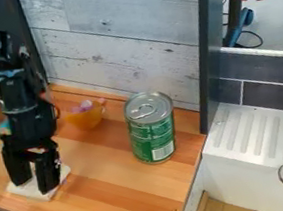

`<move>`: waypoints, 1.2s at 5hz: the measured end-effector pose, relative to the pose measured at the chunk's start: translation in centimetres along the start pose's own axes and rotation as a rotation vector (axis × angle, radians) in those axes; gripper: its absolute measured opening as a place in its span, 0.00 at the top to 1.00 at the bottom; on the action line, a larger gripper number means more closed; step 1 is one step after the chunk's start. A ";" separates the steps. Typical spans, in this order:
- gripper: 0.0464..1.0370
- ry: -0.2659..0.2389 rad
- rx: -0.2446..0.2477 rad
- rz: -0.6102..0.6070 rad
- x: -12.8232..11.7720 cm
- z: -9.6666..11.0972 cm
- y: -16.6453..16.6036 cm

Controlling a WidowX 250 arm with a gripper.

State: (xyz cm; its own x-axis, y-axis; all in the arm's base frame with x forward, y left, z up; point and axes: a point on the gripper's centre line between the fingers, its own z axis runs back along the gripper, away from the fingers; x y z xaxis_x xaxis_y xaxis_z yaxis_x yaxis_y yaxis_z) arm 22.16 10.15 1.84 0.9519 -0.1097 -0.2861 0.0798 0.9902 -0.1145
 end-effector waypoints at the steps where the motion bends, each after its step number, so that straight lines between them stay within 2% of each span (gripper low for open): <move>1: 0.04 0.034 0.009 0.021 0.6 -0.8 0.8; 2: 0.04 0.034 0.024 0.051 0.9 -0.8 2.4; 3: 0.04 0.039 0.068 0.102 0.9 -0.7 5.0; 4: 0.04 0.066 0.108 0.168 0.0 -0.7 8.1; 6: 0.04 0.177 0.084 0.254 -1.7 -1.4 11.4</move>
State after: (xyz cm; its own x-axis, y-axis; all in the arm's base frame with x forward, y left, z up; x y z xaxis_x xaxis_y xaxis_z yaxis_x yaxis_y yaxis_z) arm 21.08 21.46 -0.28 0.8788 0.1359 -0.4574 -0.1227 0.9907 0.0587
